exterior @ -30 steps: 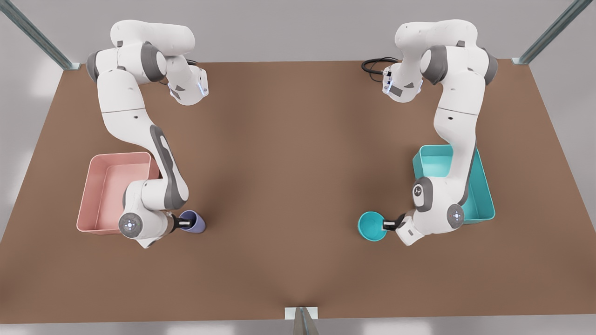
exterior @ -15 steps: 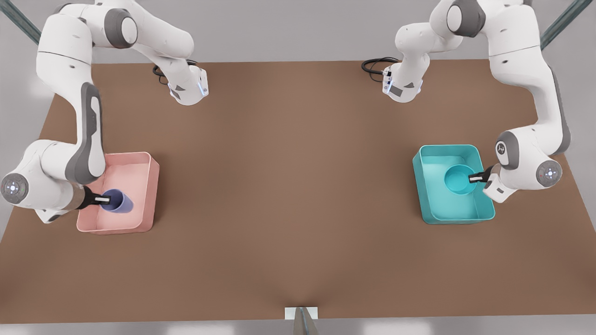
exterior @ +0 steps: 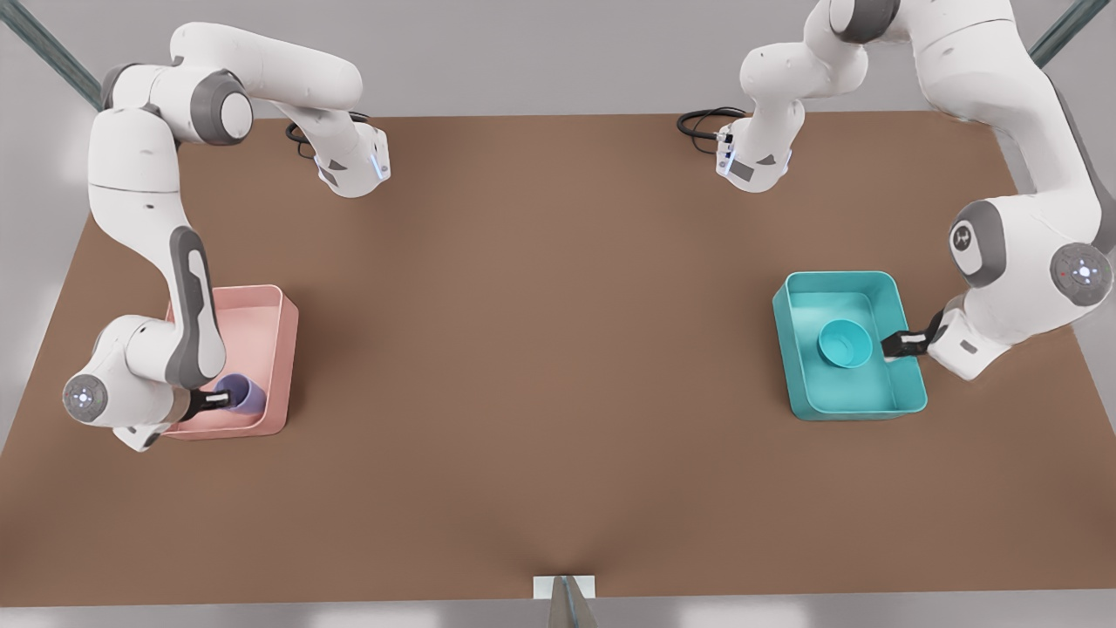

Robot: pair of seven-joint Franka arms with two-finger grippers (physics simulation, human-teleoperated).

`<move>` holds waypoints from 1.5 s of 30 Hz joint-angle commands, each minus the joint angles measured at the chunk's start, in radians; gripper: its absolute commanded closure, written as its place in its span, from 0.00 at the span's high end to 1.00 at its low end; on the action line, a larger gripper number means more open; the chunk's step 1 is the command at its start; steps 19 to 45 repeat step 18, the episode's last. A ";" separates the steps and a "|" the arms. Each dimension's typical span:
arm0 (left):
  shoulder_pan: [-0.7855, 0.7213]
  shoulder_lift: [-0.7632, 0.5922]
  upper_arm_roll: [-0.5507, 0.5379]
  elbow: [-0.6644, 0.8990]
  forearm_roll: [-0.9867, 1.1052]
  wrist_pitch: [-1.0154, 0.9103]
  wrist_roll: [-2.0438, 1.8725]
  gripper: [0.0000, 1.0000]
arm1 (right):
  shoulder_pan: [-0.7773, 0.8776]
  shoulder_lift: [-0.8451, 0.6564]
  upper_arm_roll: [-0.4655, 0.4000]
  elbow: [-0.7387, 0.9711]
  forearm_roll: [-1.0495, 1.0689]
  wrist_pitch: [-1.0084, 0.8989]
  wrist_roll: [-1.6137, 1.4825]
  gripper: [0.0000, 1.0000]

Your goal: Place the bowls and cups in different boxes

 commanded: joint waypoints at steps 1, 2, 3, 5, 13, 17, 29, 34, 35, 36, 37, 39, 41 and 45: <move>-0.033 -0.061 -0.027 0.076 0.030 -0.292 -0.076 1.00 | 0.000 -0.001 0.000 0.001 0.035 0.043 -0.230 1.00; -0.048 -0.043 -0.030 0.117 0.030 -0.315 -0.076 1.00 | 0.000 -0.002 0.001 0.004 0.033 0.038 -0.228 1.00; -0.062 -0.018 -0.031 0.190 0.031 -0.364 -0.076 1.00 | 0.003 -0.023 0.003 0.006 0.033 0.017 -0.227 1.00; -0.096 -0.020 -0.034 0.197 0.025 -0.378 -0.079 1.00 | 0.003 -0.086 0.021 0.024 0.041 -0.081 -0.228 1.00; -0.077 -0.023 -0.079 0.196 -0.033 -0.447 -0.083 1.00 | 0.131 -0.341 0.055 0.260 -0.126 -0.641 0.306 1.00; -0.079 -0.029 -0.088 0.197 -0.033 -0.457 -0.085 1.00 | 0.145 -0.493 0.039 0.132 0.012 -0.667 0.373 1.00; -0.077 -0.029 -0.085 0.199 -0.032 -0.462 -0.083 1.00 | 0.145 -0.496 0.039 0.122 0.012 -0.661 0.373 1.00; -0.077 -0.029 -0.085 0.199 -0.032 -0.462 -0.083 1.00 | 0.145 -0.496 0.039 0.122 0.012 -0.661 0.373 1.00; -0.077 -0.029 -0.085 0.199 -0.032 -0.462 -0.083 1.00 | 0.145 -0.496 0.039 0.122 0.012 -0.661 0.373 1.00; -0.077 -0.029 -0.085 0.199 -0.032 -0.462 -0.083 1.00 | 0.145 -0.496 0.039 0.122 0.012 -0.661 0.373 1.00; -0.077 -0.029 -0.085 0.199 -0.032 -0.462 -0.083 1.00 | 0.145 -0.496 0.039 0.122 0.012 -0.661 0.373 1.00; -0.077 -0.029 -0.085 0.199 -0.032 -0.462 -0.083 1.00 | 0.145 -0.496 0.039 0.122 0.012 -0.661 0.373 1.00; -0.077 -0.029 -0.085 0.199 -0.032 -0.462 -0.083 1.00 | 0.145 -0.496 0.039 0.122 0.012 -0.661 0.373 1.00; -0.077 -0.029 -0.085 0.199 -0.032 -0.462 -0.083 1.00 | 0.145 -0.496 0.039 0.122 0.012 -0.661 0.373 1.00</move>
